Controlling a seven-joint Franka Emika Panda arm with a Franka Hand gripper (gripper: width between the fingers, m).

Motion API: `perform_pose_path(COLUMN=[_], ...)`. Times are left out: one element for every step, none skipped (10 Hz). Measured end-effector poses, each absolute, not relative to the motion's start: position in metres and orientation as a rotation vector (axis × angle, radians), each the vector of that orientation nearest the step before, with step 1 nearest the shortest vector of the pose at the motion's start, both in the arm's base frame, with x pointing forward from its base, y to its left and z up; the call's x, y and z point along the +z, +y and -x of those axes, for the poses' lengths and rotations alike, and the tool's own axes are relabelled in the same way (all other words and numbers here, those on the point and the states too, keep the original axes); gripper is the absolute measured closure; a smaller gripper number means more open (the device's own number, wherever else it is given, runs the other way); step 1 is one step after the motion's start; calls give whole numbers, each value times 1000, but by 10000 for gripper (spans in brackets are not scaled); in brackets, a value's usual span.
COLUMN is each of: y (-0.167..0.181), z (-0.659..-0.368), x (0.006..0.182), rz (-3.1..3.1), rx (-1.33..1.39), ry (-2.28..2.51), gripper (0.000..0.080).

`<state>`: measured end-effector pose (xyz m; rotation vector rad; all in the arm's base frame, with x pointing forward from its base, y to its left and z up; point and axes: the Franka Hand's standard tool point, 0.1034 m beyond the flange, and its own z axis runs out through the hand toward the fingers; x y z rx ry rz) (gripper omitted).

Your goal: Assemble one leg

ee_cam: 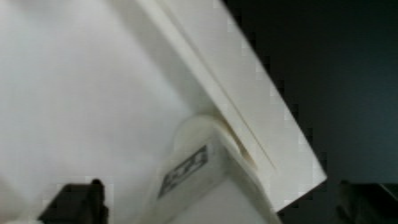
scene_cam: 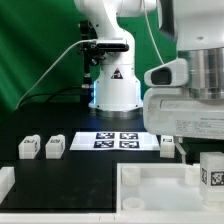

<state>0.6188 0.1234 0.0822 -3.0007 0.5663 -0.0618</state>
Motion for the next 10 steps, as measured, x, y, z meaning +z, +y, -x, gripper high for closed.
perform_pose_path(y=[122,123,123,122,122,122,121,119,115,115], z=[-622,-624,-624,-624,-624,-623,-624,-629,-631,-630], x=[82,81,81,80,80,79,79,78,77,76], rz=[3035,3034,3034,3034,3002,2959,2918,2804,2611,2439], rx=[-76,-78,-76,-75,-67,-58,-50,6,35,46], ry=[407,410,411,412,570,754,893,1162,1501,1748], gripper=[151,151,260,394,394,505,505,505,505,505])
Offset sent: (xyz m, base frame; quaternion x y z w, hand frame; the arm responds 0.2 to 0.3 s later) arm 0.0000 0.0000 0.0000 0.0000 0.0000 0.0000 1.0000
